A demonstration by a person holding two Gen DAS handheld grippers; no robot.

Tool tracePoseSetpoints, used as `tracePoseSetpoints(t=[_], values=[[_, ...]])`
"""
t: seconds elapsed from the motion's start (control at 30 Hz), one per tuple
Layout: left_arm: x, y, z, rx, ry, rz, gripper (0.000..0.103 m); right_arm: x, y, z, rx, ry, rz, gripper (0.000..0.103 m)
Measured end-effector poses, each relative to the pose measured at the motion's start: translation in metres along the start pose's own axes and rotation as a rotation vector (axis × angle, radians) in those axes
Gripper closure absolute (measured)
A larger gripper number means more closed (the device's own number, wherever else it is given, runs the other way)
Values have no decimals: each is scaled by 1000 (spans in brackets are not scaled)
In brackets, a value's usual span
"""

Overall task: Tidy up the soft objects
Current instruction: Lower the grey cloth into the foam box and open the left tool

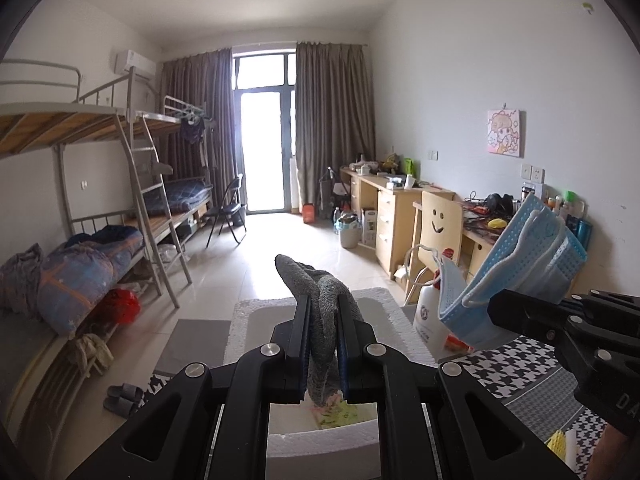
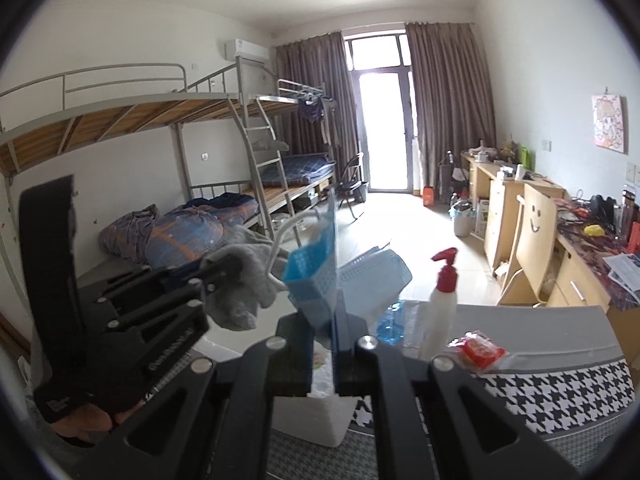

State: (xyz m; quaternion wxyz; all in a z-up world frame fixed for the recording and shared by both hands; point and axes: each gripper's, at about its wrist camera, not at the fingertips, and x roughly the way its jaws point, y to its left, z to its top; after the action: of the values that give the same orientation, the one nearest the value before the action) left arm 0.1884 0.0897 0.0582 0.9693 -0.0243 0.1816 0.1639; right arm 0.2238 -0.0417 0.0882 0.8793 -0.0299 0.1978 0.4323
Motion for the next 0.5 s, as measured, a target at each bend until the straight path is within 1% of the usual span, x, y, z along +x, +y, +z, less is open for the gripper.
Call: tracePoseSetpoints(t=[0.13, 0.33, 0.47, 0.5], values=[[5, 4, -3, -16, 16, 18, 91, 9, 6, 2, -11, 4, 9, 94], [15, 7, -5, -28, 43, 17, 91, 25, 10, 2, -22, 37, 7, 94], [24, 9, -7, -33, 58, -4, 91, 27, 8, 5, -14, 39, 8, 94], [27, 9, -7, -31, 71, -26, 90, 28, 9, 5, -15, 42, 8, 94]])
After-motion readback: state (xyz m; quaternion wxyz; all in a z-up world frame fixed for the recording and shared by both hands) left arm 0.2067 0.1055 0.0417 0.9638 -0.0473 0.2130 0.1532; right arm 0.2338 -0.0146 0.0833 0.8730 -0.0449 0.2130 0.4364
